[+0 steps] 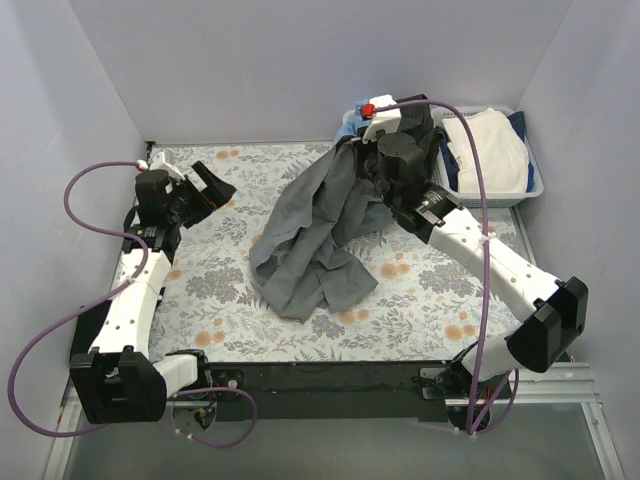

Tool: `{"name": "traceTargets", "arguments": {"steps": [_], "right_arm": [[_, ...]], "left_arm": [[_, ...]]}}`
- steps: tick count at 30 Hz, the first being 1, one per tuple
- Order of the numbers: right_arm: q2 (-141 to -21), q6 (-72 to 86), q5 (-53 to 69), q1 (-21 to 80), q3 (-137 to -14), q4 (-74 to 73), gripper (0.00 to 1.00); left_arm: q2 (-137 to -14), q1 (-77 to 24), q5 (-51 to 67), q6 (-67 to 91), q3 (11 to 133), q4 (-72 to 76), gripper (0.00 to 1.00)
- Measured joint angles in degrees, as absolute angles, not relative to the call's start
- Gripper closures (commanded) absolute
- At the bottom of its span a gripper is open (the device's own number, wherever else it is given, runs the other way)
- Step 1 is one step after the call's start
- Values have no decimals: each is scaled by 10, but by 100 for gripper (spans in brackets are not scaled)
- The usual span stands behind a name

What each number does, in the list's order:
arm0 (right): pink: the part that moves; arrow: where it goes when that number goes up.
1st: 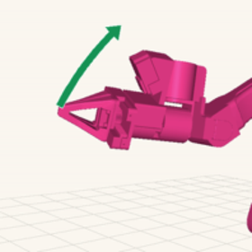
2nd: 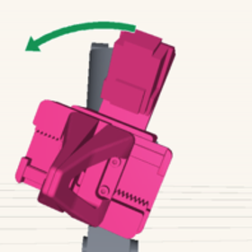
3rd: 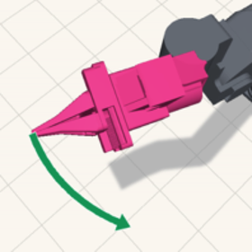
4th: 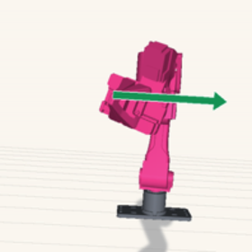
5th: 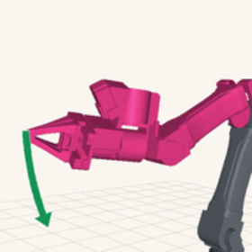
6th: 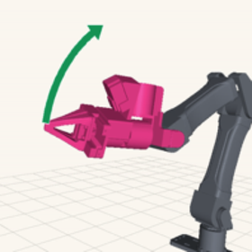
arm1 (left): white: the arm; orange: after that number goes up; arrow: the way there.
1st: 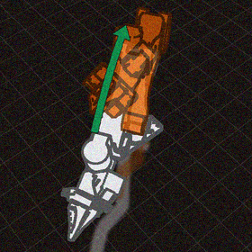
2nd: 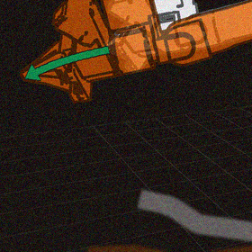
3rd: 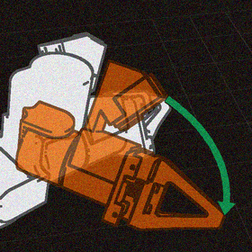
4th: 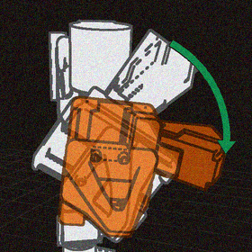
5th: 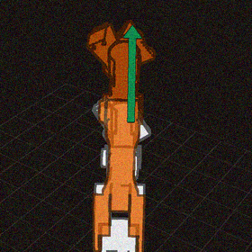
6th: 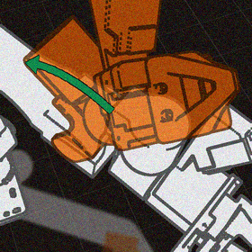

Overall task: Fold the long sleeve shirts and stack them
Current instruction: Move the shirt to the center of the board

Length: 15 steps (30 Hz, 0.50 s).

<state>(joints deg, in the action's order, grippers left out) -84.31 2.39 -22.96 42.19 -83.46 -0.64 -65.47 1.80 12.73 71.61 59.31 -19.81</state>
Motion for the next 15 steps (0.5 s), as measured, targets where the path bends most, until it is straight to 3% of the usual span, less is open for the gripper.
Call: {"name": "traceTargets", "arguments": {"steps": [9, 15], "right_arm": [[-773, 71, -344, 356, -807, -46, 99], [-794, 124, -345, 329, -807, -112, 99]], "left_arm": [[-655, -37, 248, 731, 470, -212, 7], [-655, -112, 262, 732, 434, -221, 8]]}}
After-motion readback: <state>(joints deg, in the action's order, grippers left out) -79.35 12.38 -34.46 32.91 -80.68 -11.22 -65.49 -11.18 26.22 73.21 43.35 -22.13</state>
